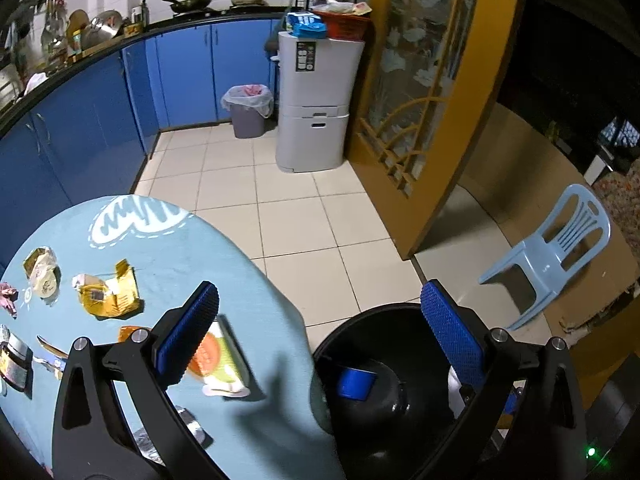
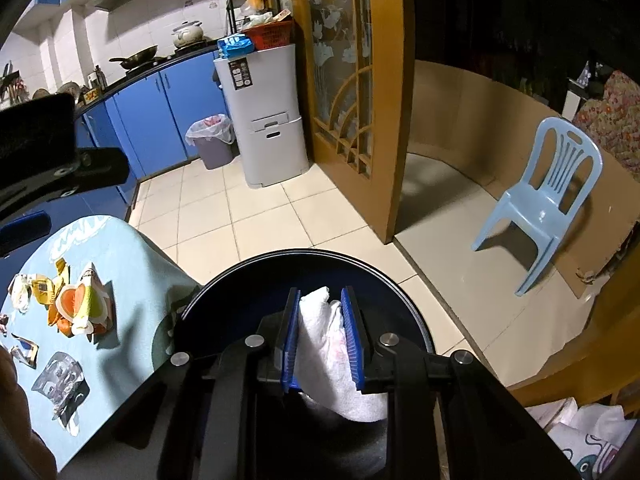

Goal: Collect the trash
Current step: 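Open the right tool to drop the bag while the left tool drops the bowl into the bin, then move both open tools back over the table toward the remaining trash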

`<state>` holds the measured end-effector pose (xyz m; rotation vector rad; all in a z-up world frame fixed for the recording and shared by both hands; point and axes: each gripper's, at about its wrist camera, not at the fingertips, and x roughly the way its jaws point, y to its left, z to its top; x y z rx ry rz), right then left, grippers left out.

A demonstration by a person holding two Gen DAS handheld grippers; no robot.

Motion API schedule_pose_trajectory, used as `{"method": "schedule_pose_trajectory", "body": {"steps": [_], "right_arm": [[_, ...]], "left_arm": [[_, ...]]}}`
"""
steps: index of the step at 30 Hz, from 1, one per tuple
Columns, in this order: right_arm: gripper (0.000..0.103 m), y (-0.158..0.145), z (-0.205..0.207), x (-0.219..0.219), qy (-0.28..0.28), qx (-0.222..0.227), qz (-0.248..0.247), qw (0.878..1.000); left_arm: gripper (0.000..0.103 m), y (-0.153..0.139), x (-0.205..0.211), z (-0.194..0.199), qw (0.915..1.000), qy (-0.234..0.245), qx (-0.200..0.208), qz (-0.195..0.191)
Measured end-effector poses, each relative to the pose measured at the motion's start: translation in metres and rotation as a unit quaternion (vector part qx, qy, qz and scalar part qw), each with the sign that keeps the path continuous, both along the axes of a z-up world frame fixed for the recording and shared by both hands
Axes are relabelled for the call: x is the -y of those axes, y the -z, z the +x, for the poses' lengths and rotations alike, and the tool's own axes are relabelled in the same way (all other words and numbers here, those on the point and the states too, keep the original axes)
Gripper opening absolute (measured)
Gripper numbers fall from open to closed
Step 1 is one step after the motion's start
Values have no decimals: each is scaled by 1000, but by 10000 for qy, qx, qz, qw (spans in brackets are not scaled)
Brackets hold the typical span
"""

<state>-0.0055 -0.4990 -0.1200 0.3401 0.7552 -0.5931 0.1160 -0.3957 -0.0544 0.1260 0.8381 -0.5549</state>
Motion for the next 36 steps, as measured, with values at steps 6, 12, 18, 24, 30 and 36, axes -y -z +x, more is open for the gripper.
{"method": "schedule_pose_trajectory", "body": {"steps": [6, 12, 18, 24, 30, 36], "right_arm": [[96, 5, 7, -4, -289, 0, -25, 9996], [96, 4, 7, -6, -281, -46, -189, 9994], [96, 3, 7, -7, -282, -23, -186, 9994], [96, 0, 6, -9, -294, 0, -186, 9994], [96, -5, 8, -14, -337, -12, -217, 9992], [96, -9, 8, -23, -398, -19, -272, 9988]], "left_arm": [[100, 0, -10, 3, 9999, -87, 60, 28], [100, 1, -15, 4, 9999, -139, 57, 32], [100, -2, -15, 2, 9999, -119, 98, 6], [99, -3, -16, 0, 9999, -91, 98, 4], [100, -4, -19, -1, 9999, -105, 94, 0], [99, -4, -31, -4, 9998, -156, 81, 15]]}}
